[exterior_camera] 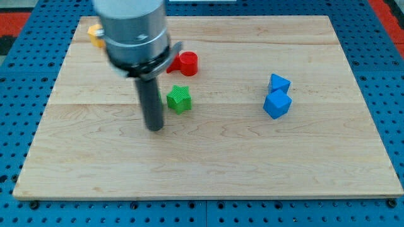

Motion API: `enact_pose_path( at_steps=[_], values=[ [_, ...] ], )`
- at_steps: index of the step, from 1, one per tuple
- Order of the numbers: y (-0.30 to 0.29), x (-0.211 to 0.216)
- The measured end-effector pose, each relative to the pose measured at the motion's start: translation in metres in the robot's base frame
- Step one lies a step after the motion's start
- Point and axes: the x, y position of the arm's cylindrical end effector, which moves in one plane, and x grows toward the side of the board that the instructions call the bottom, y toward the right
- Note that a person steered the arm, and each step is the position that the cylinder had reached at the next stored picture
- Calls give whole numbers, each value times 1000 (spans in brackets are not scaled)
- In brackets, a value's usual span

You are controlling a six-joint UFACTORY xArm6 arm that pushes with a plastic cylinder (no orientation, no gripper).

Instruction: Point your arm at the center left

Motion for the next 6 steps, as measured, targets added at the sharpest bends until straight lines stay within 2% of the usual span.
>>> enact_pose_path(
  at_steps=[2, 3, 5, 6],
  values=[
    [-131, 5],
    [-164, 1],
    [-147, -33],
    [-66, -34]
  ],
)
